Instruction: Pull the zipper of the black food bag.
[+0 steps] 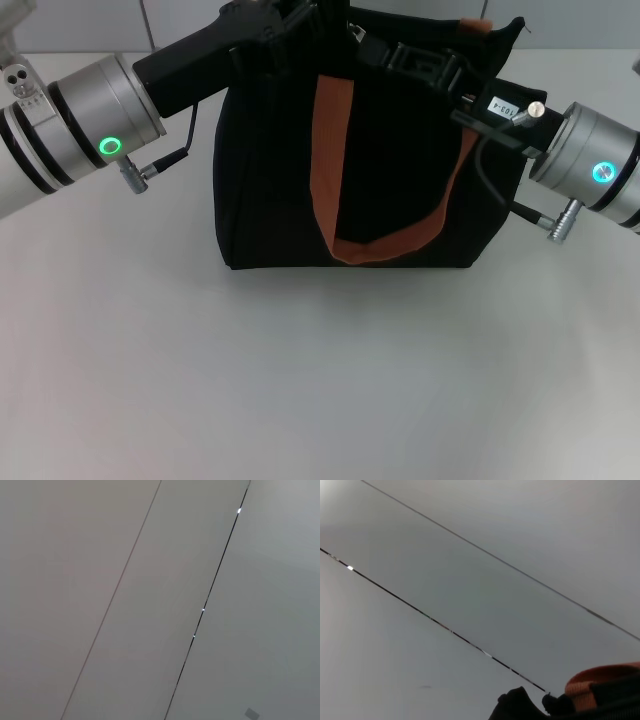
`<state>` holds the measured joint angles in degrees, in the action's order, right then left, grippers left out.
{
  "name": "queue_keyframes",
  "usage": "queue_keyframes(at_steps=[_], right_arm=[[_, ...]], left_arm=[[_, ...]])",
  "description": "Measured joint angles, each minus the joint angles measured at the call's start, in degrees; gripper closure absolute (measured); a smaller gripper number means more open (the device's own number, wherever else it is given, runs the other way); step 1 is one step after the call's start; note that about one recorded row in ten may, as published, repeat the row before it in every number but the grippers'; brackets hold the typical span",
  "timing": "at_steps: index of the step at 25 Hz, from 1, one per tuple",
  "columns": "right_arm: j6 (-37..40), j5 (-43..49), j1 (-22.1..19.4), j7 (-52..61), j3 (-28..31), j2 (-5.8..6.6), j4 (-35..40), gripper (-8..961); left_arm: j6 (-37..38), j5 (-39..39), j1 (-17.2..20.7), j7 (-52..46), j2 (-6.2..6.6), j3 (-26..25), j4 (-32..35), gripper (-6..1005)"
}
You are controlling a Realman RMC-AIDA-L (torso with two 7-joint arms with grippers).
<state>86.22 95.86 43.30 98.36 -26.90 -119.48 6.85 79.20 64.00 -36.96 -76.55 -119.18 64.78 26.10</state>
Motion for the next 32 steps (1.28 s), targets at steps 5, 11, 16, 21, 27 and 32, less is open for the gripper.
queue_keyframes(at_steps=[5, 11, 16, 21, 27, 32], right_arm=[[-0.20, -0.01, -0.51, 0.00, -0.04, 0.08, 0.18, 955], [-0.45, -0.04, -2.00, 0.19, 0.43, 0.14, 0.88, 954], [-0.46, -0.07, -3.26, 0.50, 0.60, 0.12, 1.49, 954], [-0.52, -0.31, -4.53, 0.70, 0.86, 0.17, 2.10, 954], [-1.15, -0.68, -6.07, 1.20, 1.39, 0.24, 3.18, 954], [-1.47, -0.80, -8.32, 1.95, 2.33, 0.29, 4.82, 953]], left_arm=[[0.04, -0.04, 0.03, 0.00, 0.00, -0.12, -0.01, 948], [0.22, -0.11, 0.05, 0.00, 0.00, -0.32, -0.01, 949], [0.27, -0.64, 0.18, 0.00, 0.00, -0.20, -0.01, 948], [0.33, -0.91, 0.49, 0.00, 0.00, -0.25, 0.00, 946], [0.34, -0.93, 0.61, 0.00, 0.00, -0.35, 0.01, 944], [0.35, -0.94, 0.76, 0.00, 0.00, -0.45, 0.01, 942]])
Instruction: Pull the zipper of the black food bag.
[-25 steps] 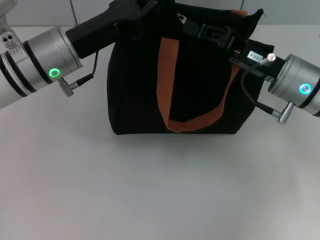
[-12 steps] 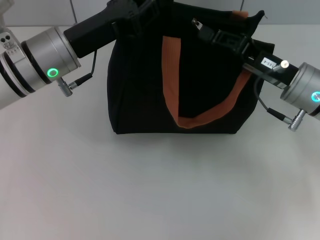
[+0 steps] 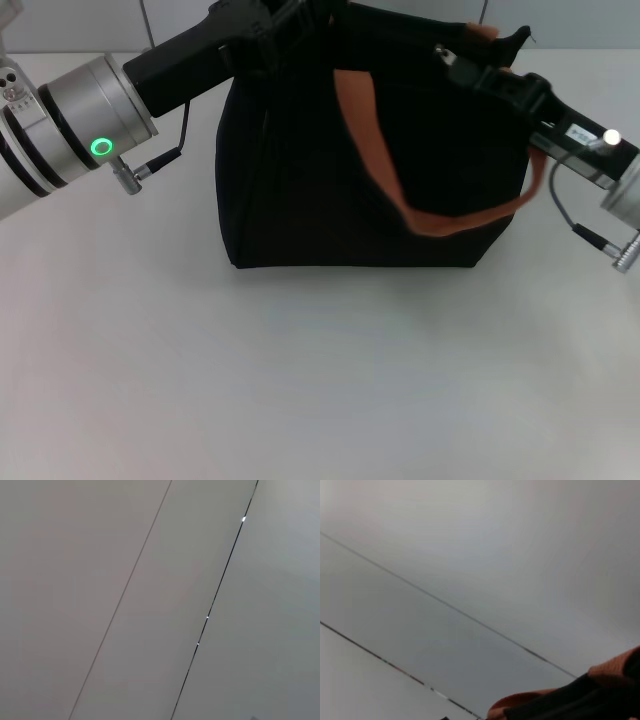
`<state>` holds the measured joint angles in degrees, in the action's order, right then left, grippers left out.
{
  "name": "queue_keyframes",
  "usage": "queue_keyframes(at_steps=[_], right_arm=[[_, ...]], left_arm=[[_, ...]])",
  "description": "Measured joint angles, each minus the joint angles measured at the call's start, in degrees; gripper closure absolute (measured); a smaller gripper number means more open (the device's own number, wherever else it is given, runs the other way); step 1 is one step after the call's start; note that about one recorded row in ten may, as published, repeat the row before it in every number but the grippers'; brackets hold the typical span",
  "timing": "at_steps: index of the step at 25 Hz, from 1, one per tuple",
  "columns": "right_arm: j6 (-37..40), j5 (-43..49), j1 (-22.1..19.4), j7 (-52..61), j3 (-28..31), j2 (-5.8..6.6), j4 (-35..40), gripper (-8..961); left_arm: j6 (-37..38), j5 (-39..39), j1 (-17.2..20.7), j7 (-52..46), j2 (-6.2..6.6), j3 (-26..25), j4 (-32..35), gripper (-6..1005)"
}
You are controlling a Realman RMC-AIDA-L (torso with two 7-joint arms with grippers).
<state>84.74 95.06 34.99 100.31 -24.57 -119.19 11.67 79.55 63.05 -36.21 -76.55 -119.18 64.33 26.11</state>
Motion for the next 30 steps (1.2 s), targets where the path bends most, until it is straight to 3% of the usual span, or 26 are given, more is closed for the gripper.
queue_keyframes(at_steps=[15, 19, 30], right_arm=[[0.35, -0.08, -4.50, 0.86, 5.30, 0.51, 2.30, 953], [1.97, -0.11, -5.31, -0.27, 9.17, 0.02, 2.20, 952], [9.12, -0.15, -5.09, -6.15, 9.67, -0.06, 1.35, 922]], left_arm=[[-0.09, -0.07, 0.11, 0.00, 0.00, -0.08, 0.00, 937], [-0.36, -0.07, 0.09, 0.00, 0.00, -0.09, 0.00, 936], [-0.59, -0.07, 0.08, 0.00, 0.00, 0.06, -0.03, 932]])
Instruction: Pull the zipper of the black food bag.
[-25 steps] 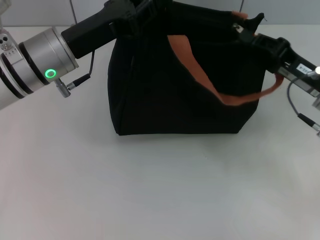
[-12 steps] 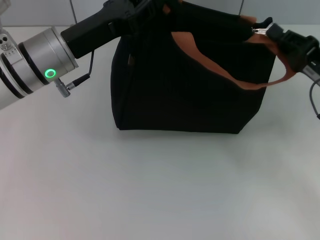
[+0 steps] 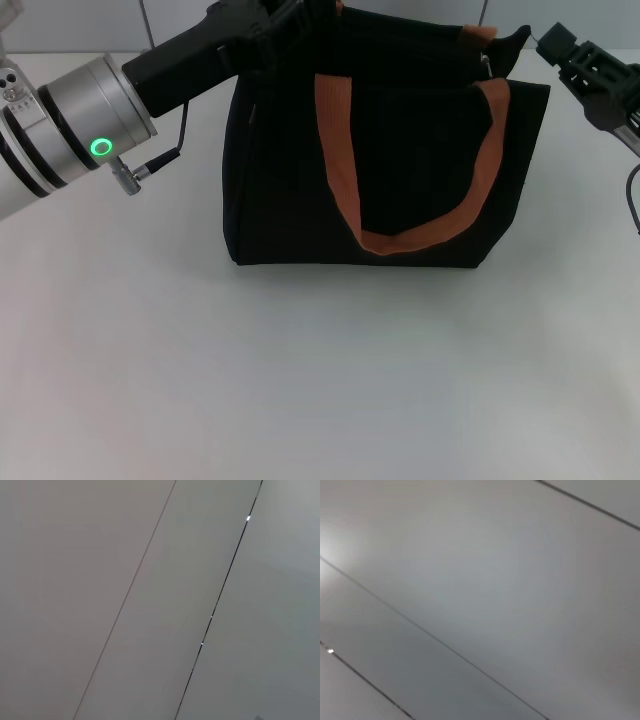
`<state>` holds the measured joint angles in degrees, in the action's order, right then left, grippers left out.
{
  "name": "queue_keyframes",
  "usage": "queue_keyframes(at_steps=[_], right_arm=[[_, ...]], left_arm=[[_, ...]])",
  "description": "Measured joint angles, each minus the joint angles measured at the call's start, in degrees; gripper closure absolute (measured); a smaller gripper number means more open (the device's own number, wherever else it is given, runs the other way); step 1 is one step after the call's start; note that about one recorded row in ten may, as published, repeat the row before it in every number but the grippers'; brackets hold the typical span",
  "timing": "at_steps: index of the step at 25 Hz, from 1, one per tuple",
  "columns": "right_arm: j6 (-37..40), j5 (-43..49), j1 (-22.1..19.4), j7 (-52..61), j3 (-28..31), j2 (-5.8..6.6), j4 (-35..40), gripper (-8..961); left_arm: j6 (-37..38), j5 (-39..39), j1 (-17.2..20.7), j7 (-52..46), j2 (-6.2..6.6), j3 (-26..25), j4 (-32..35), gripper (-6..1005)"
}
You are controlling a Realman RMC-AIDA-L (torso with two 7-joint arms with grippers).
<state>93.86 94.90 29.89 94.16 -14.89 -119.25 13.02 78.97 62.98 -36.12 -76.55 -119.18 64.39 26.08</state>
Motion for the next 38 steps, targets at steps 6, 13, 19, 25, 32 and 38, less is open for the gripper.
queue_keyframes(at_steps=[6, 13, 19, 25, 32, 38], right_arm=[[4.47, -2.56, -1.39, -7.35, 0.02, -0.06, -1.30, 745], [7.66, -3.51, -2.01, -13.36, -0.05, -0.15, -1.94, 576], [7.57, -3.56, -1.92, -16.12, -0.30, -0.22, -3.36, 459], [8.03, -3.59, -2.45, -18.56, -0.04, -0.22, -3.81, 328], [10.67, -2.58, -2.35, -21.47, -1.95, -0.10, -2.60, 257], [13.19, -2.30, -2.37, -24.33, -3.88, -0.07, -0.03, 196]], left_arm=[[-0.76, 0.00, 0.00, 0.94, 0.00, -0.15, -0.07, 930], [2.44, -2.79, 0.26, 10.82, 0.00, 0.36, -1.42, 927], [9.65, -5.12, 1.53, 14.61, 0.21, -0.32, -0.85, 858], [16.11, -11.44, 4.58, 16.81, 0.43, -0.33, -0.49, 723], [21.58, -8.56, 9.20, 18.73, 0.91, 0.17, 1.60, 525], [24.06, -3.66, 13.00, 21.89, 0.93, 0.16, 2.19, 214]])
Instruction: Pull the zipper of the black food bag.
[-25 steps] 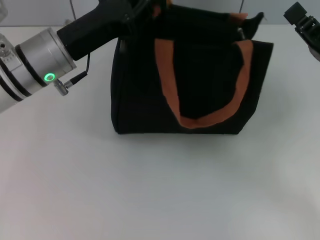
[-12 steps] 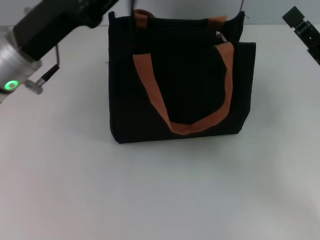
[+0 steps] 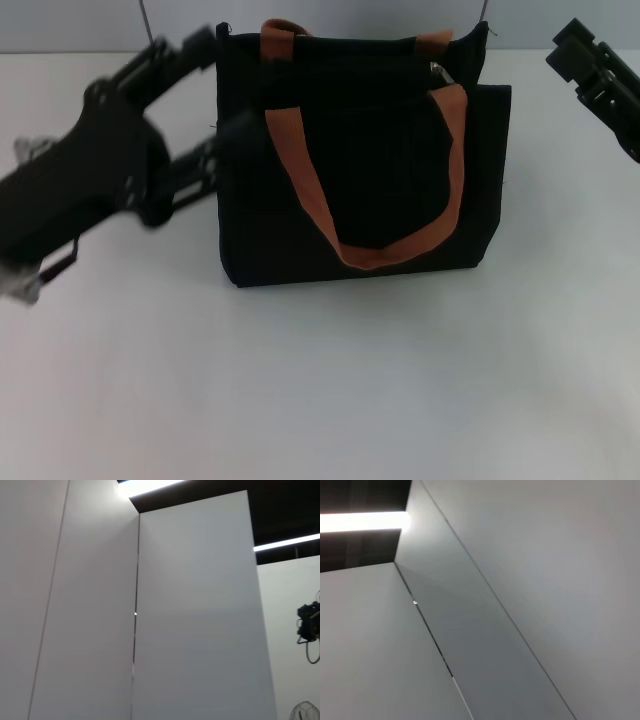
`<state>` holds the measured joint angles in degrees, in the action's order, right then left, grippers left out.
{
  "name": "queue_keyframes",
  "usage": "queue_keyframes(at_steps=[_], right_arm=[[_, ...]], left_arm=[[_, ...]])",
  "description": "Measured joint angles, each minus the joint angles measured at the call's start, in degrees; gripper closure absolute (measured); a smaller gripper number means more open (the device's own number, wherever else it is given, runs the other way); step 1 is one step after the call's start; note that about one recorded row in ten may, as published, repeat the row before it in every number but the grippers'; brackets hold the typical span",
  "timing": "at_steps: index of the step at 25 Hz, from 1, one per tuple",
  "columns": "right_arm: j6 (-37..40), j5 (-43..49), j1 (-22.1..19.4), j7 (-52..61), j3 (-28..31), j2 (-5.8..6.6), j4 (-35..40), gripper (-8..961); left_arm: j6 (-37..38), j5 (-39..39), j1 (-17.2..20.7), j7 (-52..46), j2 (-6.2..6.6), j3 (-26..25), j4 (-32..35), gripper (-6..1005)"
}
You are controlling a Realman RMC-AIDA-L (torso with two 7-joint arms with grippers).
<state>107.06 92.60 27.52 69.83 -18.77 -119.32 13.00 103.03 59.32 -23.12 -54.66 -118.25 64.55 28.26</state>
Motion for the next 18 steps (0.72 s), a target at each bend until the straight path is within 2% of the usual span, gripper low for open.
queue_keyframes(at_steps=[1, 5, 10, 11, 12, 14, 16, 18], right_arm=[[0.57, 0.00, -0.04, -0.17, -0.04, -0.04, 0.67, 185], [1.75, -0.13, -0.46, -0.23, 0.01, -0.05, 1.53, 149], [6.34, 0.08, -1.03, -0.20, -1.68, 0.15, 5.81, 126], [9.27, 0.08, -1.02, -0.21, -4.92, 0.17, 9.10, 126], [9.27, 0.08, -1.02, -0.21, -4.92, 0.17, 9.10, 126], [11.53, 0.08, -1.02, -0.21, -9.46, 0.17, 12.71, 127], [12.64, 0.09, -1.01, 0.41, -16.86, 0.18, 17.38, 127], [12.66, 0.10, -1.01, 0.48, -18.27, 0.19, 18.16, 127]], left_arm=[[3.93, 2.31, 3.31, 1.47, 0.24, -0.23, 0.07, 207], [5.40, 3.22, 5.76, 1.54, 0.77, -0.05, 0.23, 199], [5.64, 11.04, 7.46, 1.94, 2.31, -0.36, 1.64, 199], [6.20, 13.82, 7.51, 1.67, 2.90, -0.37, 2.30, 199], [6.20, 13.82, 7.51, 1.67, 2.90, -0.37, 2.30, 199], [6.98, 16.51, 7.48, 1.27, 3.52, -0.37, 2.89, 199], [7.71, 19.86, 7.46, 0.70, 4.13, -0.40, 3.49, 199], [7.83, 21.44, 7.46, 0.17, 4.46, -0.40, 3.68, 199]])
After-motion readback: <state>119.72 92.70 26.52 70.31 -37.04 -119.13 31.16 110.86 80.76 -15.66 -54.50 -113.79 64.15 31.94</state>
